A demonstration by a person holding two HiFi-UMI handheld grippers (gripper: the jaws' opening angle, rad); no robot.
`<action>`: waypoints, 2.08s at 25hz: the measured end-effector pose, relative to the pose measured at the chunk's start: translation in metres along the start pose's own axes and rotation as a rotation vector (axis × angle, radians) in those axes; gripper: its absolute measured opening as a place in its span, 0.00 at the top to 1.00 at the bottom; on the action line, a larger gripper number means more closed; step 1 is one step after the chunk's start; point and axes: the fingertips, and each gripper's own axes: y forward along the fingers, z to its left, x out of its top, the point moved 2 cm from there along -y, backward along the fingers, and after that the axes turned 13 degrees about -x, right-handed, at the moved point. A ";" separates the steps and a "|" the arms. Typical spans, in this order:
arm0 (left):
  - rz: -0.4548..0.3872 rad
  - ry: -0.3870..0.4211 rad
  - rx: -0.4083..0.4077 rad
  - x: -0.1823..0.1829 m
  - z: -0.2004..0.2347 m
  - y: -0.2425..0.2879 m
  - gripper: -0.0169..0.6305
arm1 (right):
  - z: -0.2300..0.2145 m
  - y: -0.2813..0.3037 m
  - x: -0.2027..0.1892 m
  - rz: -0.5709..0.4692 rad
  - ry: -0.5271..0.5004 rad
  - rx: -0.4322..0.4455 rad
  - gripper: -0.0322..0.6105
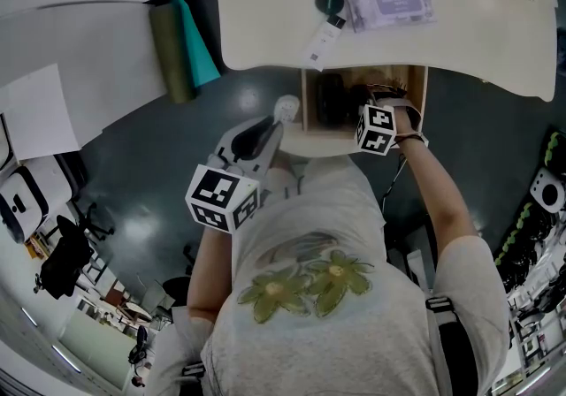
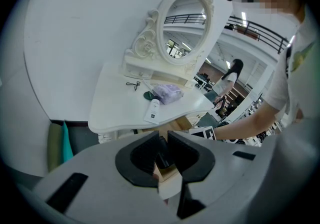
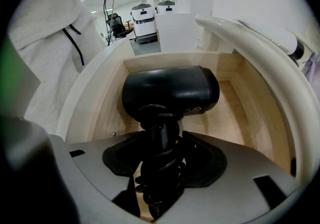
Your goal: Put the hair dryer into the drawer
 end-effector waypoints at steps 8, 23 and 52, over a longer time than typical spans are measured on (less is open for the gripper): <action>0.002 -0.002 0.001 -0.001 0.000 0.002 0.88 | 0.000 0.006 -0.004 0.006 0.000 0.003 0.62; 0.013 0.001 -0.005 -0.002 0.001 0.003 0.88 | 0.001 0.011 -0.004 0.005 0.003 0.011 0.62; -0.036 0.107 -0.069 0.030 -0.007 -0.005 0.88 | -0.013 -0.034 0.015 0.068 0.093 -0.123 0.62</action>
